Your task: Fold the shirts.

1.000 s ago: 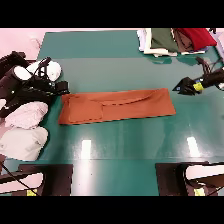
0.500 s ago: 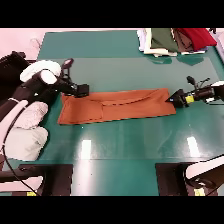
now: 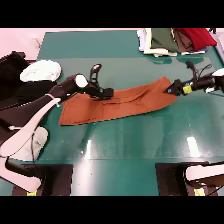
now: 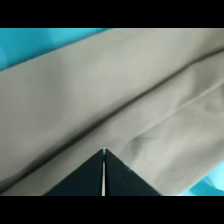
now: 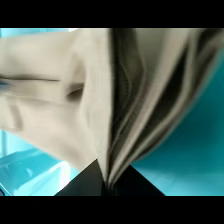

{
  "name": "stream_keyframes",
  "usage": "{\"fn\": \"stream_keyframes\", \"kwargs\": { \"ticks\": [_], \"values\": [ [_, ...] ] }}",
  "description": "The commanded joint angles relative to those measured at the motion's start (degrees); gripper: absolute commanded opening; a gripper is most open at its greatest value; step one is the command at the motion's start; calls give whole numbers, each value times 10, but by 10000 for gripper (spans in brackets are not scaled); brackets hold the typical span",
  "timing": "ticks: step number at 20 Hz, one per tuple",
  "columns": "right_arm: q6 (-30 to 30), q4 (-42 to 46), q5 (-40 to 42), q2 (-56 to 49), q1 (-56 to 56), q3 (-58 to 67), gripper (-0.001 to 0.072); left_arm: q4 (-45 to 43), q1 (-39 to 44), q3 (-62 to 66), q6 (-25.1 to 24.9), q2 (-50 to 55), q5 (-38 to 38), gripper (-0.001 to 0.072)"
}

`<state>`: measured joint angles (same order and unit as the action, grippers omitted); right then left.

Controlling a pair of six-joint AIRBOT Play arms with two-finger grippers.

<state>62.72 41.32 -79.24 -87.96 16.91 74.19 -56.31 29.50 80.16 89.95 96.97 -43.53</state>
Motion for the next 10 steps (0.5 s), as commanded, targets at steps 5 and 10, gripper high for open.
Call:
{"fn": "stream_keyframes", "kwargs": {
  "ticks": [5, 10],
  "values": [
    [85, -13, -26, 89, -118, 146, 16, 1, 35, 100, 1, 104, -25, 21],
    [110, -13, -17, 89, -199, 210, 15, -5, 26, 104, 14, 107, -35, 21]
  ]
}}
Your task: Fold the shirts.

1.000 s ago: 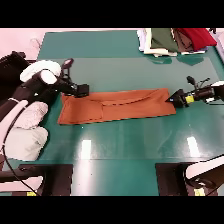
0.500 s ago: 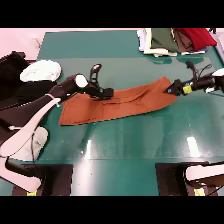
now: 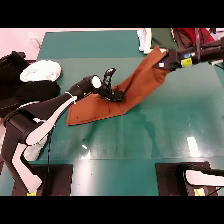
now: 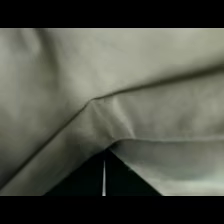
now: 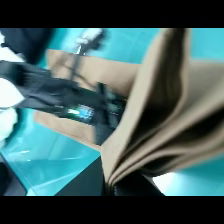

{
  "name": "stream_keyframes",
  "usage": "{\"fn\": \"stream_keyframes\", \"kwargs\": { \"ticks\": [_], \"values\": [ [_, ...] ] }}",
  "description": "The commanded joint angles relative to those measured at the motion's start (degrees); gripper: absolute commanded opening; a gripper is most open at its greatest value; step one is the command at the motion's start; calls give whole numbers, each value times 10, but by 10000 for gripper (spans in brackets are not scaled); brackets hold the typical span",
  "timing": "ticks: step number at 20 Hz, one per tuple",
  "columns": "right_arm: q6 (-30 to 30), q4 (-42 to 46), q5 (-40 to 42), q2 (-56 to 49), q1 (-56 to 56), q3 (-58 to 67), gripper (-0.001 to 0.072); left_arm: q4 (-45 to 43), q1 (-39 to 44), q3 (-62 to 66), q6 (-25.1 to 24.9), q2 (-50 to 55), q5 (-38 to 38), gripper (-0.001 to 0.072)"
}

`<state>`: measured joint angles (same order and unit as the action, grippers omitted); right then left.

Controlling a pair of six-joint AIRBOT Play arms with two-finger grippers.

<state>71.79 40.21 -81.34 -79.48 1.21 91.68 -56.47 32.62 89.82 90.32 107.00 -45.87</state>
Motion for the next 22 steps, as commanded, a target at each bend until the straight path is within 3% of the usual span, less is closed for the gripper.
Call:
{"fn": "stream_keyframes", "kwargs": {
  "ticks": [1, 7, 11, 12, 13, 14, 18, 22],
  "values": [
    [24, -2, 5, 4, -55, 42, 16, -3, -15, 18, 12, 6, -31, 21],
    [34, -26, 50, -9, -161, 52, 16, -53, -136, 68, 8, -107, -110, 21],
    [8, -95, 151, -79, -298, 52, 18, -107, -246, 74, -4, -243, -127, 21],
    [-26, -127, 191, -106, -341, 52, 56, -124, -267, 74, -3, -273, -127, 22],
    [-60, -169, 242, -134, -380, 53, 273, -138, -286, 74, -3, -300, -129, 21],
    [-89, -205, 282, -157, -411, 54, 382, -143, -301, 74, -4, -322, -134, 22],
    [-100, -172, 283, -198, -424, 87, 385, -159, -319, 73, -8, -353, -162, 22],
    [-25, -5, 251, -139, -321, 1, 385, -156, -306, 72, -12, -350, -177, 21]
  ]
}}
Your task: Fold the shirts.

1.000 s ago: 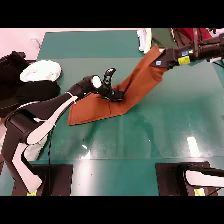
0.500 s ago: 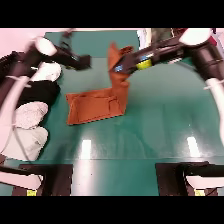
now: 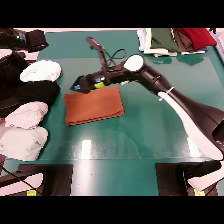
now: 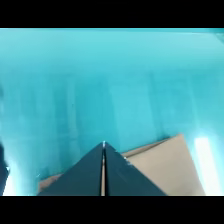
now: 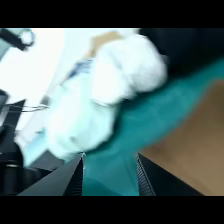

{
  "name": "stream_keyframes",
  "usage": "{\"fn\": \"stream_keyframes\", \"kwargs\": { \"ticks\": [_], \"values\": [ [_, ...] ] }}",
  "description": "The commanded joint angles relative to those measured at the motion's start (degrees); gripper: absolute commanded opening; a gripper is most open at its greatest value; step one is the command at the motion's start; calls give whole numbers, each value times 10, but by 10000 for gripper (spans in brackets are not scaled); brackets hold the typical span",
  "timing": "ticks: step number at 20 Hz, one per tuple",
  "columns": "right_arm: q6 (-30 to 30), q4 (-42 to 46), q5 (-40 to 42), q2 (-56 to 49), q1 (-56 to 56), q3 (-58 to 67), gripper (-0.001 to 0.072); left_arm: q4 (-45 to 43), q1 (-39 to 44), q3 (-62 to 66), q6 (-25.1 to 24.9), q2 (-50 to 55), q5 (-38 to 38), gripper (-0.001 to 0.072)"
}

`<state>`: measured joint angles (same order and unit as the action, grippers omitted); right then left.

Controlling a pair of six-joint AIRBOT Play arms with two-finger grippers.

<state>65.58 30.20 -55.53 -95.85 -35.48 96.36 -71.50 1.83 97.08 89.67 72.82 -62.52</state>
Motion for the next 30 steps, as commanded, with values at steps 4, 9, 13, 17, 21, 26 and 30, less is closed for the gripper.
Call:
{"fn": "stream_keyframes", "kwargs": {
  "ticks": [4, 9, 13, 17, 21, 26, 30],
  "values": [
    [79, 176, -35, 77, 184, -209, 442, -5, 44, 0, -17, -8, 1, 21],
    [75, 114, -51, 14, 261, -264, 604, 4, 67, 0, -17, 3, 1, 22],
    [59, 42, -64, -77, 205, -192, 601, 8, 67, -1, -17, 4, -1, 22],
    [58, -19, -55, -165, 134, -99, 483, 26, 67, -1, -16, 4, -7, 22],
    [58, -6, -43, -192, 109, -27, 16, 48, 78, -1, -17, 4, -14, 20],
    [76, 104, -44, -101, 193, -28, 16, 8, 160, -1, -17, 4, -5, 20],
    [84, 188, -35, 38, 345, -128, 16, 6, 200, -1, -17, 4, 0, 21]
  ]
}}
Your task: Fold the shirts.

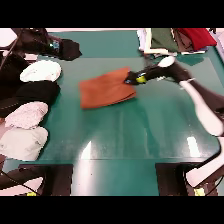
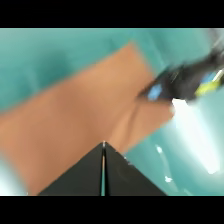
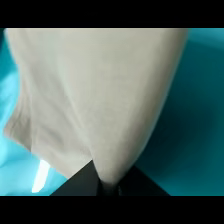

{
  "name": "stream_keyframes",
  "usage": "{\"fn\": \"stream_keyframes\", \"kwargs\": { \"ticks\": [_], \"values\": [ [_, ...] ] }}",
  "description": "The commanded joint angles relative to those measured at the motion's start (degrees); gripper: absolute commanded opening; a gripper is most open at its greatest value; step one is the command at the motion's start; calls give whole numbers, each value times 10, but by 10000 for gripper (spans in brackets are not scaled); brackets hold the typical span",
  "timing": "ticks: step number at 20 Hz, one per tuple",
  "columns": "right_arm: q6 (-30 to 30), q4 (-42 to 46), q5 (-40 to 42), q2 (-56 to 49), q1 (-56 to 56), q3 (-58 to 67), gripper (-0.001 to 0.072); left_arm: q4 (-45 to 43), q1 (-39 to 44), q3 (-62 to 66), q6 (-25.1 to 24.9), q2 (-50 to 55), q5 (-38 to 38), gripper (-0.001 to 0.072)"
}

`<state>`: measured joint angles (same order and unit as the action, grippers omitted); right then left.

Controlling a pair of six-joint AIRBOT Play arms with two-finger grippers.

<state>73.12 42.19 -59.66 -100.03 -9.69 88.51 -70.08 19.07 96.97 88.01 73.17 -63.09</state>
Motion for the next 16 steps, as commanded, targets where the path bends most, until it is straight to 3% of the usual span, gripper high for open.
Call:
{"fn": "stream_keyframes", "kwargs": {
  "ticks": [1, 5, 10, 13, 16],
  "values": [
    [8, 92, 5, 113, 134, -73, 16, -8, 27, 0, 0, 0, 7, 21],
    [9, 139, 3, 212, 331, -146, 16, -11, 27, 0, 1, 0, 13, 21],
    [9, 149, 66, 292, 544, -228, 16, -11, 27, 0, 17, 0, 32, 21],
    [30, 153, 82, 322, 614, -278, 15, -11, 27, 0, 17, 1, 35, 21],
    [74, 221, 98, 357, 625, -339, 15, -11, 27, 0, 17, 1, 35, 21]
  ]
}}
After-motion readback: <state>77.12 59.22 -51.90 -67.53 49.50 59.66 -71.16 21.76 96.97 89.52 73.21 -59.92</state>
